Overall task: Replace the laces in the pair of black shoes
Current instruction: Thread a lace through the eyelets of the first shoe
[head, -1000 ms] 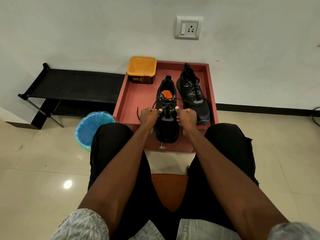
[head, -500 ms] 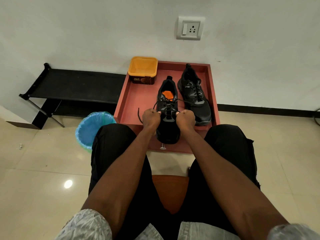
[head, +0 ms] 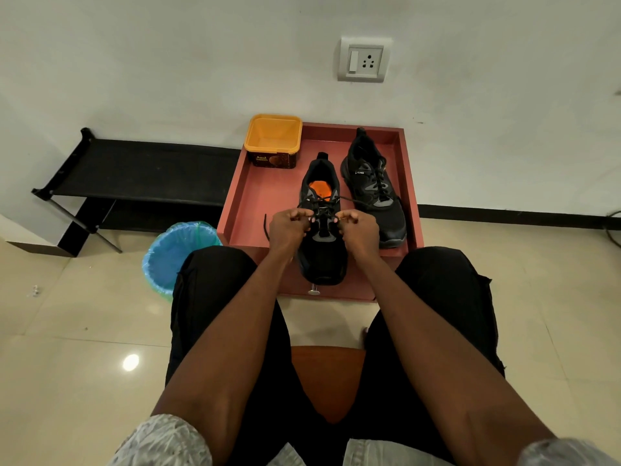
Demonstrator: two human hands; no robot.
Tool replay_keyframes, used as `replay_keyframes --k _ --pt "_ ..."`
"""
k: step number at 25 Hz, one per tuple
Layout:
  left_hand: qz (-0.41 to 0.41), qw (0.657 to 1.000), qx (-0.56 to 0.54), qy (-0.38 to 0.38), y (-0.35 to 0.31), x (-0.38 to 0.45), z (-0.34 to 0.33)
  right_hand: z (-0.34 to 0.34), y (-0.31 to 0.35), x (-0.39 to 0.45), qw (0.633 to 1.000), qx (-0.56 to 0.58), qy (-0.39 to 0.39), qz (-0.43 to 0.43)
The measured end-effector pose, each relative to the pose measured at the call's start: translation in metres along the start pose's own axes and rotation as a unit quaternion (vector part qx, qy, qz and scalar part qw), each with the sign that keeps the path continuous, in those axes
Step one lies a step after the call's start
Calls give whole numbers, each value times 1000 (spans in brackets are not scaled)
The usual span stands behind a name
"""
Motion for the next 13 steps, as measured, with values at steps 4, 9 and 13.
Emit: replay_keyframes --k 4,9,13 --pt "-82 995 52 -19 -10 -4 -4 -5 7 -2 996 -30 -18 76" --pt "-164 972 166 -35 -21 -8 -9 -8 19 -8 982 -99 -31 155" --pt "-82 989 116 -42 -14 -6 -6 -9 17 -6 990 -95 -32 98"
Point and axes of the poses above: each hand's wrist, its own x-axis towards the middle knuckle, its own z-axis out of the back of the hand, y = z × x, the point moved 6 cm from there along x, towards the middle knuckle, and after that the axes turned 1 degree about -y, right-handed, at the moved point
